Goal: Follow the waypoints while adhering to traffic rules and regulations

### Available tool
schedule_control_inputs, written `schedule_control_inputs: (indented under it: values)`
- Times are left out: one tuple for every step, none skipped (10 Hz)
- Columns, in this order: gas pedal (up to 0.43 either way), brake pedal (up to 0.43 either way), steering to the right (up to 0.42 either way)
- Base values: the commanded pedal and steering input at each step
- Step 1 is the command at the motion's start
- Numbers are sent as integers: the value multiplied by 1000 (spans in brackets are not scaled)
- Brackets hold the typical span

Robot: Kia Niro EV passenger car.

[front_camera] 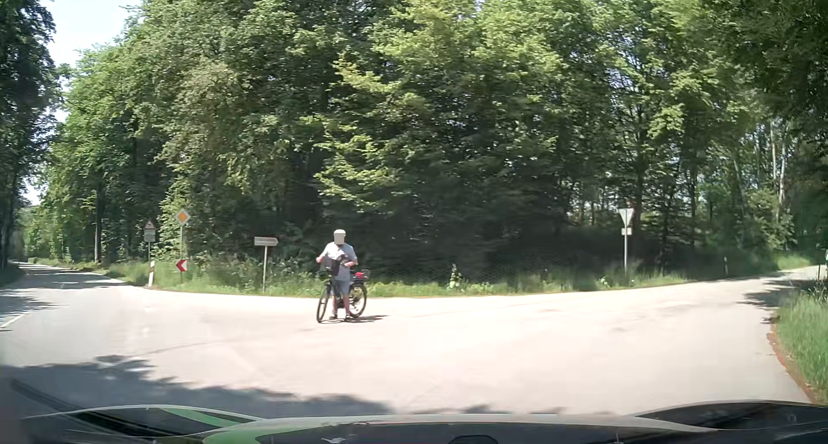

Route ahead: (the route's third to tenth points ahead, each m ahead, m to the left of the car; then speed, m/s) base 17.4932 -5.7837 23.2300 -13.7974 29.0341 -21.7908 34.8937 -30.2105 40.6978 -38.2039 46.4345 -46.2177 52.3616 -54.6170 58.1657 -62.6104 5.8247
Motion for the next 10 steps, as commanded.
schedule_control_inputs:
  values:
    - [169,0,272]
    - [169,0,279]
    - [169,0,286]
    - [177,0,287]
    - [177,0,284]
    - [197,0,282]
    - [197,0,281]
    - [197,0,275]
    - [209,0,264]
    - [209,0,256]
